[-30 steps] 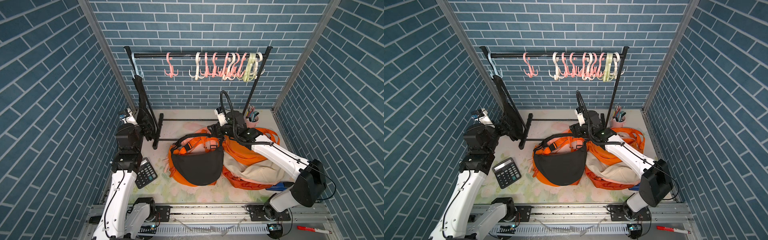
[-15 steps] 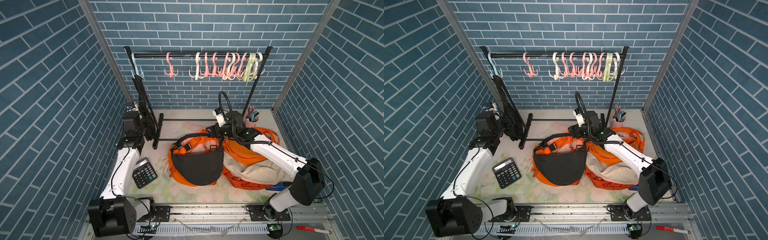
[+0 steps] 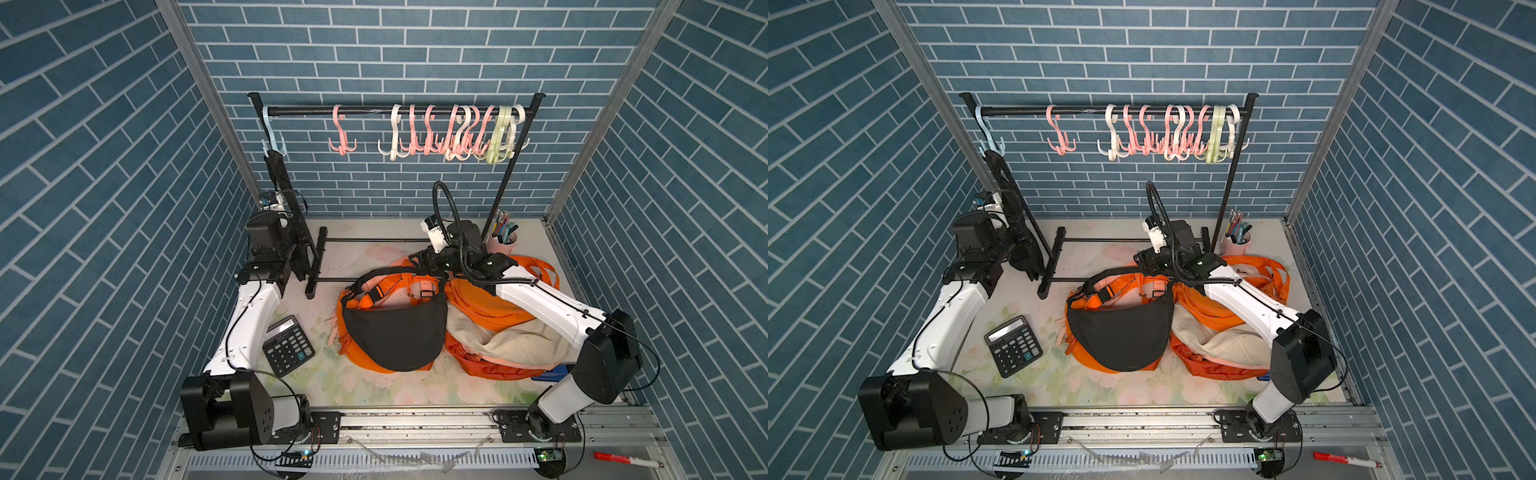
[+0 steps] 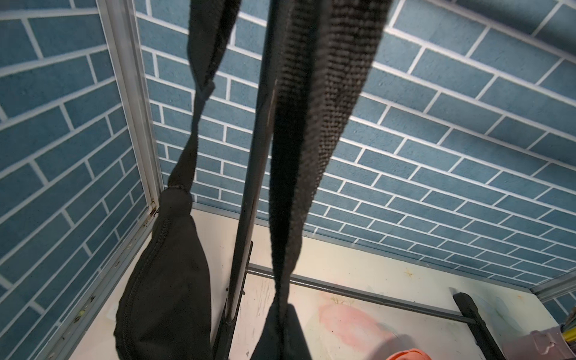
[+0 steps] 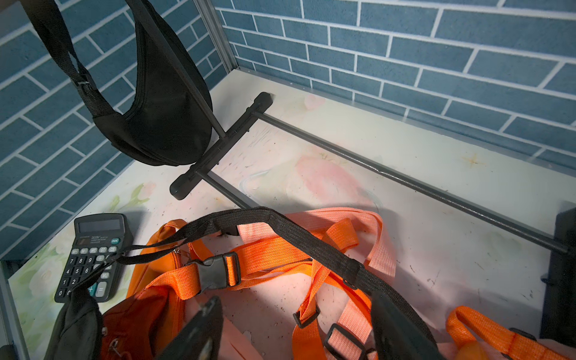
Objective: Take the bag off the hook
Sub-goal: Pick up the bag from the hook.
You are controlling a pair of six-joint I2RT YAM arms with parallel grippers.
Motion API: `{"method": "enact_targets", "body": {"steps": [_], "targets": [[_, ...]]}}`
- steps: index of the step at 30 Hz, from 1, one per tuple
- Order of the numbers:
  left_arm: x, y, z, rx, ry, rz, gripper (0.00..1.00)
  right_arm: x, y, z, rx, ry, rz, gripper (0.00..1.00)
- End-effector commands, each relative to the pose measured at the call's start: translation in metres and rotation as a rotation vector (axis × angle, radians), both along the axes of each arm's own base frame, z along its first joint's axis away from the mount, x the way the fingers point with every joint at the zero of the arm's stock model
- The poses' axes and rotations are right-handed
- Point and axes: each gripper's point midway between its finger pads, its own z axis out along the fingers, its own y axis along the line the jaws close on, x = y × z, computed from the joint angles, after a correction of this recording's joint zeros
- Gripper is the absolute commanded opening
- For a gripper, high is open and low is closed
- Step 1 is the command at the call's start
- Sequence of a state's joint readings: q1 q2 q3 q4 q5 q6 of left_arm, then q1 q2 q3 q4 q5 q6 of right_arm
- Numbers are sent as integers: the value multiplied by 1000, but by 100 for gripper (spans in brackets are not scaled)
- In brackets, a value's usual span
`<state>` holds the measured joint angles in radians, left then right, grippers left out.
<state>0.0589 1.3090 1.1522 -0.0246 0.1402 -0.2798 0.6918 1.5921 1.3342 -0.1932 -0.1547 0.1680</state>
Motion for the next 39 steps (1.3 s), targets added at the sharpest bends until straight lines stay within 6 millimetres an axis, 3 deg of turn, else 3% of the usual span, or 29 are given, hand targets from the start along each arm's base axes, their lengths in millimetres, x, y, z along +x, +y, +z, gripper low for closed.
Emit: {"method": "enact_targets", "body": {"steps": [1,11,17,29,35,37,39], "targets": [[-1,-19,29,-2,-76,-61,0,3,8,9,2,-42,38,74],[-2,-75,51,14,-108,-191,0,3,3,12,18,-33,19,74],[2,-120,55,33,-112,-275,0,2,-9,15,23,-36,-15,74],[22,-200,45,65,-102,-387,0,3,-48,17,23,-14,-124,74],[33,-220,32,68,-78,-395,0,3,-58,21,23,-11,-146,74],[35,-221,29,67,-70,-393,9,2,-60,21,19,-4,-147,74],[34,-220,27,70,-67,-389,24,2,-61,20,8,4,-145,75]]}}
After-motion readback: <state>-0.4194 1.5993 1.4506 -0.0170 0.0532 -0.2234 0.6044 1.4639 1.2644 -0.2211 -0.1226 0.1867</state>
